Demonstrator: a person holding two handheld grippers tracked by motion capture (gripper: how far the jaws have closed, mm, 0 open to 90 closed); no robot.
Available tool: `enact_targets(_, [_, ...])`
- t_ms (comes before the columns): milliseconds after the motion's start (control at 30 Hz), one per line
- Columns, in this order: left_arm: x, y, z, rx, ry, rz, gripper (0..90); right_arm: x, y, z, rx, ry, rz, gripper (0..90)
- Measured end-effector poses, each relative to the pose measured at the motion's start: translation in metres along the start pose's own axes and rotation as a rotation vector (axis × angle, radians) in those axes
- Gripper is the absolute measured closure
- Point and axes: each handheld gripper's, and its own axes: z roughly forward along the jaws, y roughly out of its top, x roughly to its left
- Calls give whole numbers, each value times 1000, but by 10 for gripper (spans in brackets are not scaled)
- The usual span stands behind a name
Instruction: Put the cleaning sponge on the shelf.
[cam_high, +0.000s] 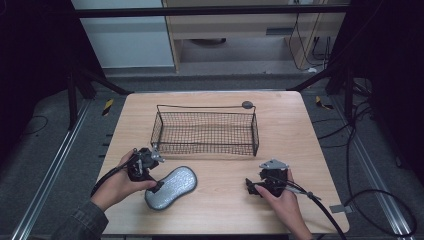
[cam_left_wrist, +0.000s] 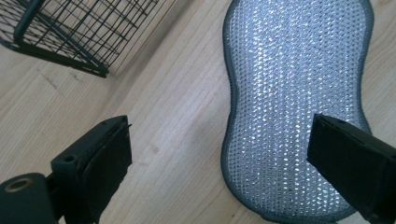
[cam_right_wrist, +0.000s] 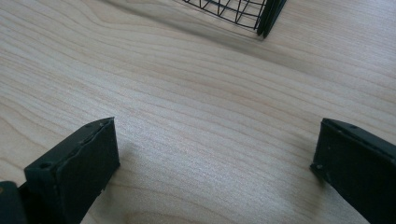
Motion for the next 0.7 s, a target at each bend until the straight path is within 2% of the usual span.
enact_targets(100, [-1, 2, 1, 7, -21, -7, 61, 0, 0, 0, 0, 0, -1, 4])
enact_targets(200, [-3, 9, 3, 56, -40, 15, 63, 0, 0, 0, 0, 0, -1, 4])
enact_targets(500, [-6, 22, 14, 89, -94, 8, 60, 0, 0, 0, 0, 1, -3, 4])
enact_targets(700, [-9, 25, 23, 95, -102, 3, 56, 0, 0, 0, 0, 2, -3, 4])
